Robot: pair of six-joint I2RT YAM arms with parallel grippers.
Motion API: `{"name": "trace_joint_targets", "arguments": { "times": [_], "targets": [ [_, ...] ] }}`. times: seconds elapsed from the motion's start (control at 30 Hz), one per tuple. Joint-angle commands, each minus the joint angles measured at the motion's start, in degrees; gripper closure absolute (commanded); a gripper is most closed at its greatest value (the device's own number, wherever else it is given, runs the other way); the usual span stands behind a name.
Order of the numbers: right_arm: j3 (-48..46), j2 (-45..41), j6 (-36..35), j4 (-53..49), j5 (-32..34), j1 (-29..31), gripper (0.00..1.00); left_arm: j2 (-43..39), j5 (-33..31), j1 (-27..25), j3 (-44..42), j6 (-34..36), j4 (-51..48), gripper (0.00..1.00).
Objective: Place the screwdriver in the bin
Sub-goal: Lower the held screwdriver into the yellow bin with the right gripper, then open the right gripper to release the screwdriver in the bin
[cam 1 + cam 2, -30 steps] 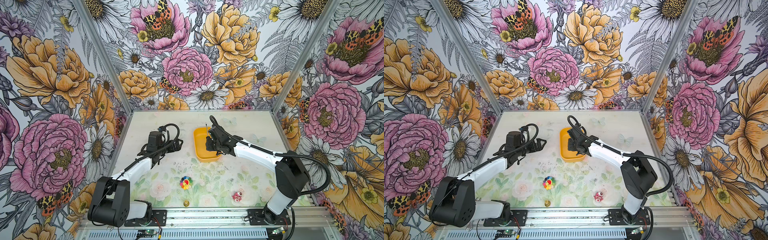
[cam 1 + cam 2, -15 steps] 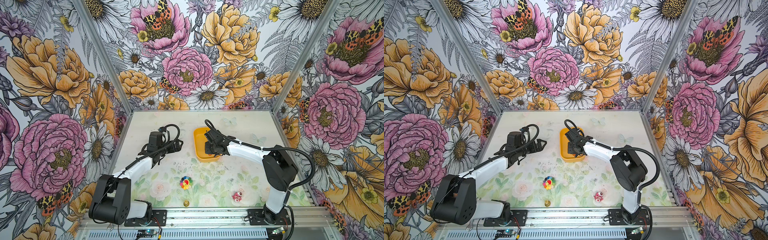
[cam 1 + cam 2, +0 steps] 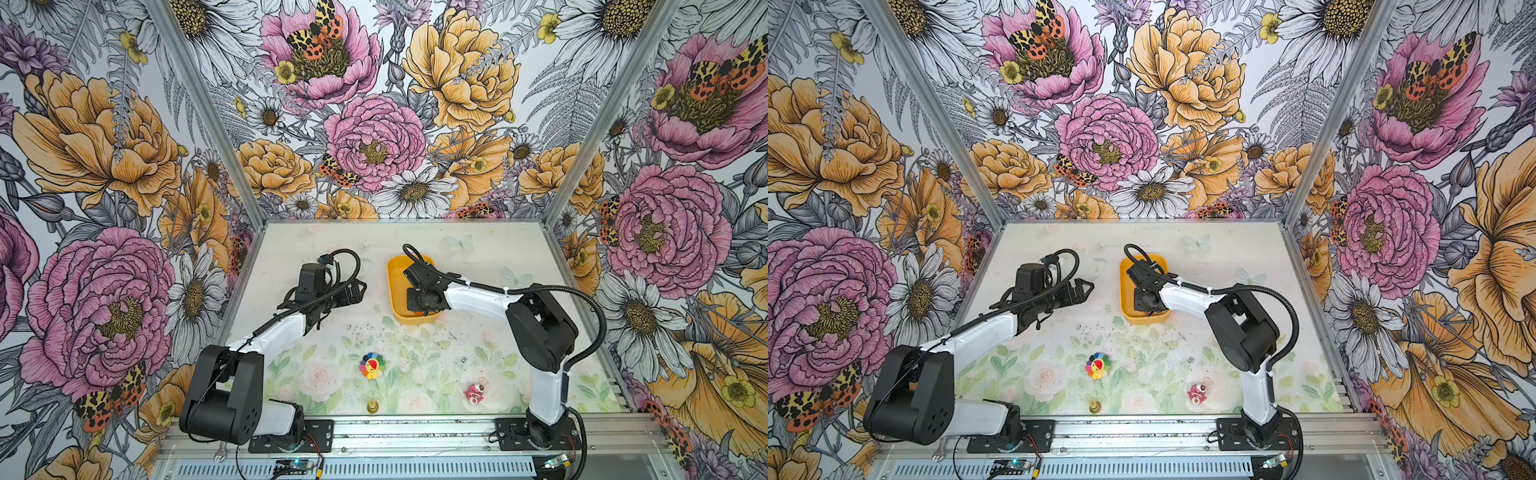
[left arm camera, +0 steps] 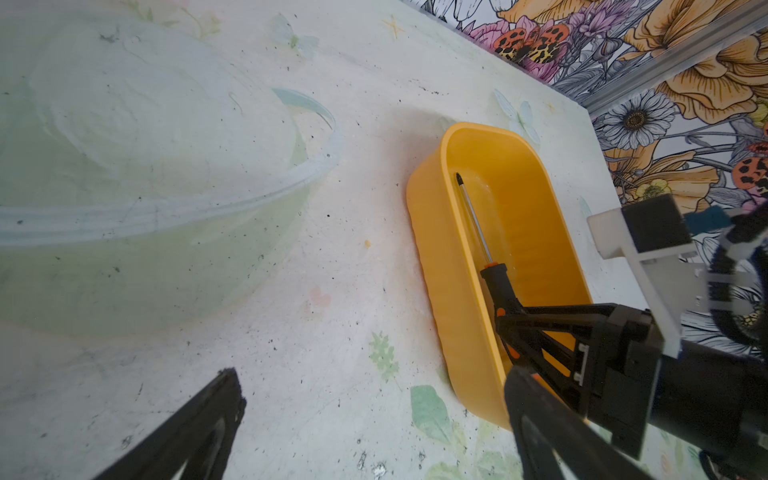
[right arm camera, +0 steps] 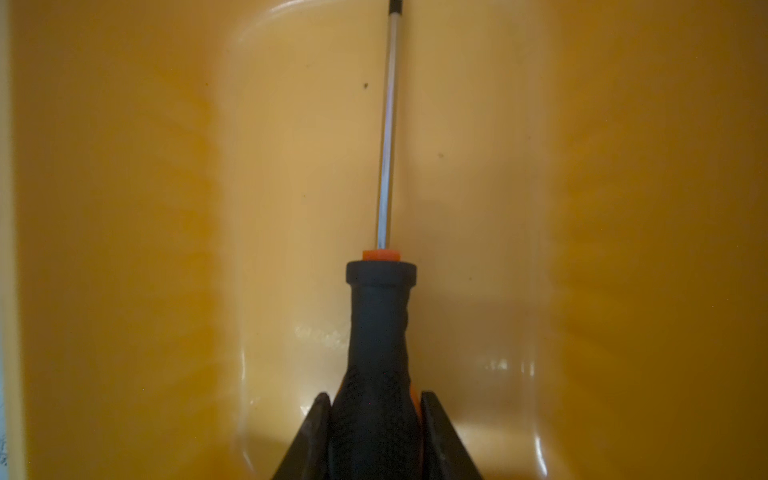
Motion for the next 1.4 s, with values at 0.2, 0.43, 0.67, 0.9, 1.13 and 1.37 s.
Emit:
{"name": "trace_joint_targets", "arguments": {
  "times": [0.2, 0.43, 0.67, 0.9, 1.13, 1.37],
  "targets": [
    [1.3, 1.4, 0.4, -0.2, 1.0, 0.6, 0.90, 0.5, 0.7, -0.4, 1.6, 0.4, -0.5, 0.01],
    [1.3, 1.4, 0.0, -0.3, 0.9, 0.6, 0.74, 0.2, 0.7, -0.5, 1.4, 0.3, -0.6, 0.01],
    [1.3, -0.4, -1.2, -0.7, 1.1, 0.7, 0.58, 0.0, 0.7, -0.8, 1.3, 0.4, -0.6, 0.01],
    [1.4, -4.7, -2.8, -2.5, 2.5, 0.7, 0.44, -0.4, 0.7, -0.9, 1.3, 0.4, -0.9, 0.01],
    [0.9, -12.2, -10.7, -3.5, 2.6, 0.7, 0.43, -1.3, -0.1, -0.9, 1.4, 0.9, -1.8, 0.01],
    [-3.3, -22.3, -19.5, -3.5, 4.0, -0.6, 0.42, -1.6, -0.6, -1.0, 1.9, 1.4, -2.5, 0.01]
  ]
}}
